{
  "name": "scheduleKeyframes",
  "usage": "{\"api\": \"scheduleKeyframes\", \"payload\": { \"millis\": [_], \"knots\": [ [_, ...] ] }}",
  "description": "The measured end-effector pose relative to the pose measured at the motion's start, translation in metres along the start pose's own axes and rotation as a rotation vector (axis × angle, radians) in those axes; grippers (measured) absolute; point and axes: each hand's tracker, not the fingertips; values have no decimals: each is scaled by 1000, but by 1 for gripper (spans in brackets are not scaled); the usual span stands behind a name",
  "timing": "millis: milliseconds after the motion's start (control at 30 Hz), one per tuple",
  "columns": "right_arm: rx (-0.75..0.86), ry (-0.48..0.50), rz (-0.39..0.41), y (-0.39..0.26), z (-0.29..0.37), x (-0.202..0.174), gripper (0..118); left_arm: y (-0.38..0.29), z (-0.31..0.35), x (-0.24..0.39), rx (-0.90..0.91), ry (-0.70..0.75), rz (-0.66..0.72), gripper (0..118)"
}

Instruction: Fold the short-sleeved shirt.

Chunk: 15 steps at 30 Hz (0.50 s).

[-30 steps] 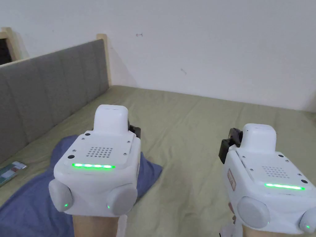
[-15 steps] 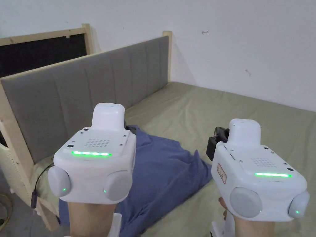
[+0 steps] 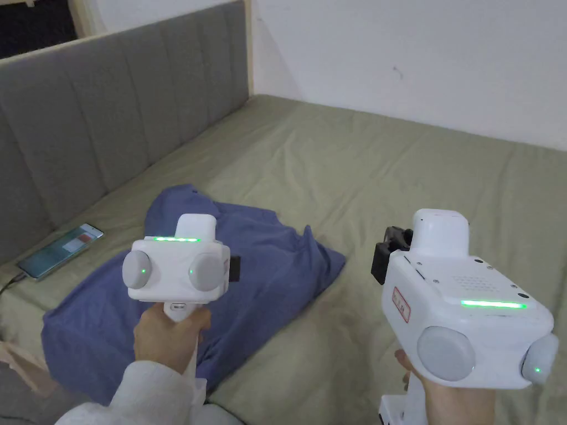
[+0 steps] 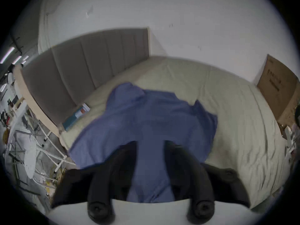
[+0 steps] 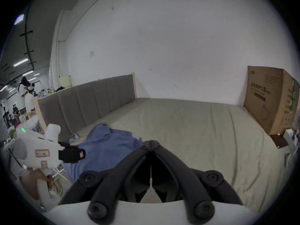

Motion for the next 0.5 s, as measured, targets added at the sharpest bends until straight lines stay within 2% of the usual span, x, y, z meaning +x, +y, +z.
{"api": "scheduleKeyframes", "payload": {
  "millis": [33,67,167,233,400,500],
  "knots": [
    [-13,-5,-9,-2,-4,5,0,-3,-13,1,-52,-13,5,74],
    [-28,-19,-19,-5,-10,10,0,-9,-25,3,-90,-21,-8,85],
    [-68,-55,-35,-13,-26,21,0,-18,-51,16,-114,-21,-32,93],
    [-104,-89,-31,-19,-36,27,0,-23,-67,25,-164,-52,-49,109],
    [-149,-99,-41,-31,-55,36,0,-26,-77,42,-207,-153,-12,109],
    [-173,-100,-38,-36,-64,37,0,-25,-97,54,-280,-155,-59,109]
  ]
}}
